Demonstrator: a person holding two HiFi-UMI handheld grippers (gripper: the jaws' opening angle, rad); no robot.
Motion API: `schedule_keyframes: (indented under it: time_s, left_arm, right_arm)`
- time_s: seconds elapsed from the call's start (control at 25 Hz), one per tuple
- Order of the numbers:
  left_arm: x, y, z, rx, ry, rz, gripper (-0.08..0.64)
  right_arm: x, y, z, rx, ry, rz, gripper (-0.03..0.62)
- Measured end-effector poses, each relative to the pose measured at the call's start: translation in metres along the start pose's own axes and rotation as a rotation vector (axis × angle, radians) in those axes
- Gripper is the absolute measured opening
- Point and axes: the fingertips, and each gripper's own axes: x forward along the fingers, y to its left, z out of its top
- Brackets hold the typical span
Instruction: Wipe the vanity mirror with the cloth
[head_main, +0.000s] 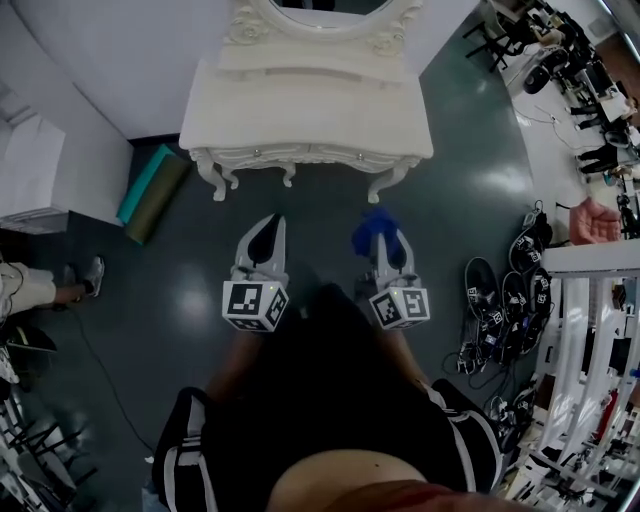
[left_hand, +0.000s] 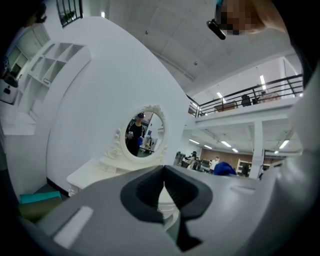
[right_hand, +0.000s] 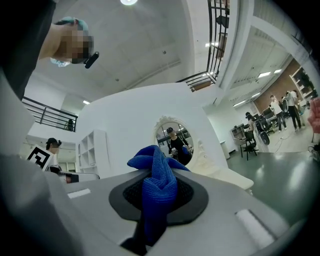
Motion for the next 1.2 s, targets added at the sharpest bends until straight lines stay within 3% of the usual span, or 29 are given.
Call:
schedule_keyframes:
  time_s: [0.4, 0.92, 1.2]
  left_arm:
    - [0.061, 0.005, 0.001, 0.001, 0.021, -0.009, 0.008]
    - [0.185, 0.005, 0.016, 0.030, 0.028, 0.080, 0.009]
    - [0.222, 0.016, 0.028, 0.037, 0.040, 0.120, 0.008]
  right_arm:
    - [0.053, -0.039, -0.001, 0.019, 0.001, -0.015, 0.047]
    - [0.192, -0.114, 0.033, 0.041, -0.021, 0.103, 0.047]
    - [0.238, -0.127, 0.039, 0.054, -0.008, 0.140, 0.046]
